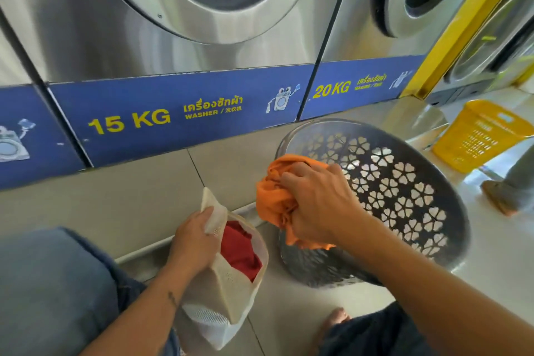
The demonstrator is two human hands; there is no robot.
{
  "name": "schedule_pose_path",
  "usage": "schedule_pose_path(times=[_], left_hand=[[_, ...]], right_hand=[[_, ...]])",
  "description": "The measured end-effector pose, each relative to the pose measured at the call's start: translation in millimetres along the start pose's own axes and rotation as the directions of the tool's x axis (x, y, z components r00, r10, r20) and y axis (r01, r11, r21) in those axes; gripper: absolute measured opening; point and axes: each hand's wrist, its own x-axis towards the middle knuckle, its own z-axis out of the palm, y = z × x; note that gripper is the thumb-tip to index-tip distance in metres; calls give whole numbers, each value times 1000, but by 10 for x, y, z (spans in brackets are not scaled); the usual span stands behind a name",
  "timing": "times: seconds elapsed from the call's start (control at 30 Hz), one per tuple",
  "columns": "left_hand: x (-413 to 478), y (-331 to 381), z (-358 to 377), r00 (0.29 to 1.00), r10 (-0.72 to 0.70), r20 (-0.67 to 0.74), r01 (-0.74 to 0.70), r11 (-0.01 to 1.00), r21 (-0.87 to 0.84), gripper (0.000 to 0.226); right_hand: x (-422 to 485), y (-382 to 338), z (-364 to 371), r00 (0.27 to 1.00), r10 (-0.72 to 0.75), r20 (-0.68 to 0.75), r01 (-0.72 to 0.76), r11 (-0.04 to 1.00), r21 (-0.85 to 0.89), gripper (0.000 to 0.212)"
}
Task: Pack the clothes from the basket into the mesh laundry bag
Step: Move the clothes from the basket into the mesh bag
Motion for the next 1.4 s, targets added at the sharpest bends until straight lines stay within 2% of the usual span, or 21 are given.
schedule_pose_path(times=[0.07,0.13,0.2,0.33,0.57,0.7,0.8,0.87,0.93,1.03,1.17,1.27,1.4], left_hand=[[15,-33,-6,1000,0,-7,0,1000,4,61],[28,-58,-3,1000,-6,-7,6,1000,-1,62],[41,-65,-1,1000,-9,0,9,1000,-20,62],[52,-62,22,1000,2,5,-2,1000,-14,61],[17,-30,-36,999,-35,-12,34,993,-110,63],[9,-55,-143,999,-50,-17,47,990,-132,62],[4,-64,-257,998,-53,-33,48,990,-136,61],[-8,-74,-347,996,-61,-58,52,988,-143,60],[-20,-96,-431,993,-82,-82,66,981,-185,58],[-33,-132,-512,988,-116,-102,87,963,-256,45],[-82,-172,-569,984,-127,-125,87,954,-287,38],[-91,-224,-620,982,-132,-136,93,960,-265,44],[-105,-265,-639,987,-114,-112,85,968,-236,51]], right_hand=[[-30,11,48,997,48,-67,-38,987,156,64],[-97,15,119,996,60,-68,-37,955,295,69],[-143,34,187,995,75,-65,-47,935,351,73],[-134,94,244,986,160,-52,-142,956,256,57],[-148,218,300,975,174,-137,-130,951,279,42],[-108,185,123,931,131,-340,-30,958,286,24],[-50,31,-204,874,89,-478,26,973,230,27],[19,-167,-406,868,19,-496,65,987,150,30],[117,-423,-530,886,-106,-450,124,992,9,35],[277,-886,-463,938,-277,-211,248,957,-152,29],[431,-1293,114,942,-330,68,335,895,-296,22],[496,-1387,600,952,-254,173,292,924,-247,27],[437,-1266,1030,972,-175,153,176,984,12,29]])
